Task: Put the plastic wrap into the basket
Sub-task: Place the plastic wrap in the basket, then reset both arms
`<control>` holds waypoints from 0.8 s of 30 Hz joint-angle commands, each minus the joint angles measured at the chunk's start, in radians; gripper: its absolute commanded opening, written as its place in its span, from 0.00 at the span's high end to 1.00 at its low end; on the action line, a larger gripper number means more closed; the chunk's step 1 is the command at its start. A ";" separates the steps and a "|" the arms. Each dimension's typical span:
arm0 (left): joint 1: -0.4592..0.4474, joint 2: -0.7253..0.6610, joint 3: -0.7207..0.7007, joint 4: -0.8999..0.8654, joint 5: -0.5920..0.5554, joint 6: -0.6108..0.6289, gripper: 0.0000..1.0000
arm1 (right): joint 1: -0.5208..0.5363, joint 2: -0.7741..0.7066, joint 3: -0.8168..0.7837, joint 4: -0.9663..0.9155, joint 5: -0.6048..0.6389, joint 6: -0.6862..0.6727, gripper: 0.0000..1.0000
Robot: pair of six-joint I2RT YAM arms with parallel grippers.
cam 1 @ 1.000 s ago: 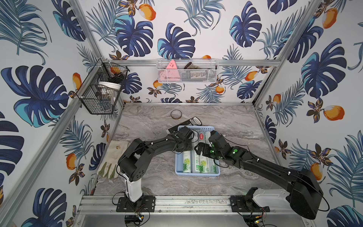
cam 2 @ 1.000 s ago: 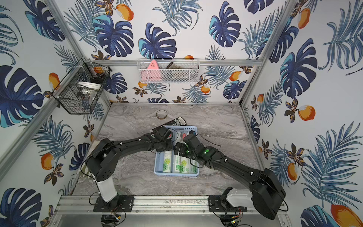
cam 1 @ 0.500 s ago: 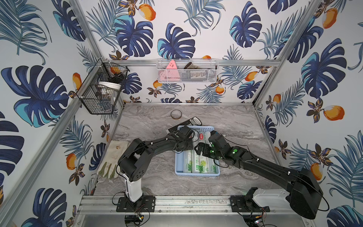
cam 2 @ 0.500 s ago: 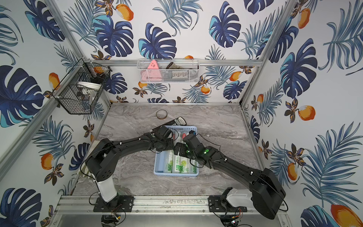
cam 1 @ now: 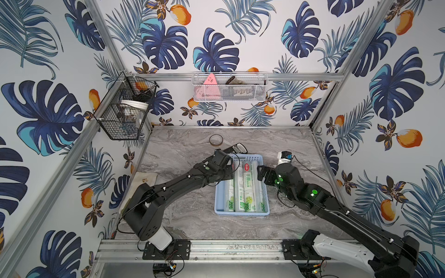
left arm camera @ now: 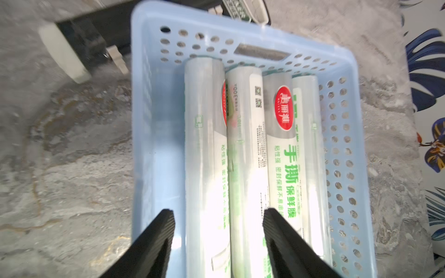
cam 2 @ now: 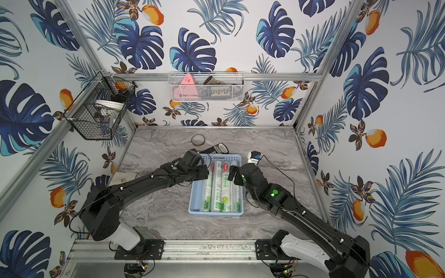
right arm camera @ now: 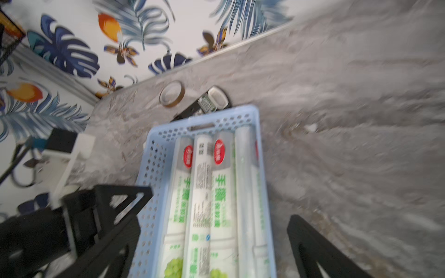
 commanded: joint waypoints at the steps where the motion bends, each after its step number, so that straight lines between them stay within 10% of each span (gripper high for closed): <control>1: 0.000 -0.105 -0.052 0.019 -0.167 0.061 0.31 | -0.034 -0.057 -0.065 0.127 0.289 -0.265 0.00; 5: 0.000 -0.250 -0.145 0.052 -0.411 0.118 0.20 | -0.164 -0.062 -0.226 0.434 0.321 -0.546 0.00; 12: 0.027 -0.375 -0.289 0.152 -0.800 0.248 0.01 | -0.449 0.128 -0.309 0.515 0.135 -0.462 0.00; 24: 0.301 -0.253 -0.656 0.876 -0.666 0.631 0.01 | -0.577 0.419 -0.441 0.953 -0.086 -0.479 0.00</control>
